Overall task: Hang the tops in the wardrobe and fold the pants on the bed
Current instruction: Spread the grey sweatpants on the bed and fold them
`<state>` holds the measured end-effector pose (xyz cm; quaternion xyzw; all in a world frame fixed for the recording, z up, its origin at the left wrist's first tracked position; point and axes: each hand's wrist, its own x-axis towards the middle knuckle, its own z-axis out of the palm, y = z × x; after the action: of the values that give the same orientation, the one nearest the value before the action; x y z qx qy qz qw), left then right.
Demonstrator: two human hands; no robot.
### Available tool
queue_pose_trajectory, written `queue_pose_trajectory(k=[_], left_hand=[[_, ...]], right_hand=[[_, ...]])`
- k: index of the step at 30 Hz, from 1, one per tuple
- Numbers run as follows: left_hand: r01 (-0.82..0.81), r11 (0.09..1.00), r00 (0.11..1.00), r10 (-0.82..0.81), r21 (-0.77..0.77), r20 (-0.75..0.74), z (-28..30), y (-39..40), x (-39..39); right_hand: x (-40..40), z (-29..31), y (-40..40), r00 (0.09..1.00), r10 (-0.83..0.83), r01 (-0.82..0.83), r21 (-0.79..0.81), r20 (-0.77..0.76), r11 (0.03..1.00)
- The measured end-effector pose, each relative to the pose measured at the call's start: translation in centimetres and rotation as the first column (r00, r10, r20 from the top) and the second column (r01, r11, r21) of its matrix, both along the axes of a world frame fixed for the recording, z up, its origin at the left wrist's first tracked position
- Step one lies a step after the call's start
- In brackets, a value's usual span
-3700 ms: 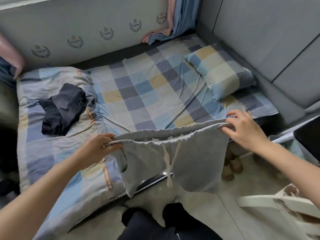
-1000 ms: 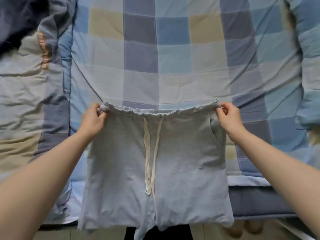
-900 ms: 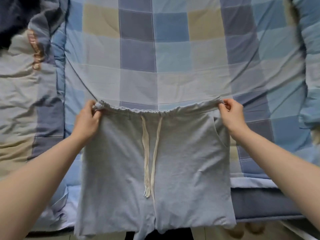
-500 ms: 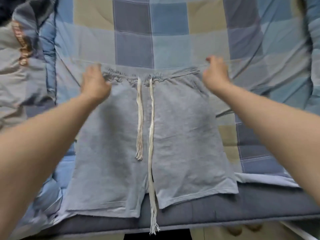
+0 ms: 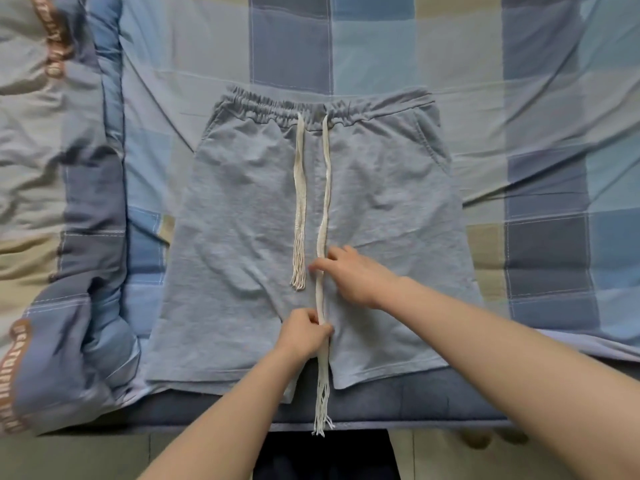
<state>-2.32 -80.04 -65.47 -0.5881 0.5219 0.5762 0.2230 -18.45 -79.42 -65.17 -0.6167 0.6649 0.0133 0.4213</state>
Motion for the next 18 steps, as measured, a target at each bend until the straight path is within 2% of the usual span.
queue_pose_trajectory(k=[2, 4, 6, 8, 10, 13, 16, 18], left_hand=[[-0.127, 0.972, 0.985, 0.148, 0.2, -0.092, 1.1, 0.0, 0.6], [-0.072, 0.926, 0.98, 0.134, 0.371, -0.145, 2.6, -0.4, 1.6], [0.142, 0.89, 0.98, -0.066, 0.433, -0.185, 4.6, -2.2, 2.7], [0.39, 0.823, 0.92, -0.331, 0.413, -0.209, 6.5, -6.0, 3.4], [0.596, 0.75, 0.802, -0.572, 0.285, -0.173, 7.9, -11.3, 3.3], [0.784, 0.617, 0.618, -0.786, -0.071, 0.004, 8.7, -19.0, 0.7], [0.787, 0.478, 0.587, -0.773, -0.389, 0.238, 8.0, -23.6, -3.8], [0.774, 0.315, 0.571, -0.724, -0.55, 0.388, 6.9, -24.6, -7.2]], right_hand=[[-0.2, -0.5, 0.4, 1.0, -0.028, 0.028, -0.013, -0.014, 1.0], [-0.8, -0.8, 1.0, 0.997, -0.076, 0.076, 0.007, -0.007, 0.997], [-1.3, -0.8, 1.8, 0.993, -0.119, 0.12, 0.044, -0.01, 0.992], [-1.7, -0.5, 2.6, 0.99, -0.142, 0.143, 0.086, -0.02, 0.986], [-1.9, -0.1, 3.6, 0.991, -0.132, 0.136, 0.128, -0.04, 0.982], [-1.4, 0.4, 4.6, 0.995, -0.067, 0.078, 0.156, -0.073, 0.985], [-0.3, 0.7, 4.9, 0.994, -0.006, 0.022, 0.15, -0.107, 0.988], [0.6, 0.9, 4.7, 0.984, -0.008, 0.029, 0.115, -0.177, 0.993]])
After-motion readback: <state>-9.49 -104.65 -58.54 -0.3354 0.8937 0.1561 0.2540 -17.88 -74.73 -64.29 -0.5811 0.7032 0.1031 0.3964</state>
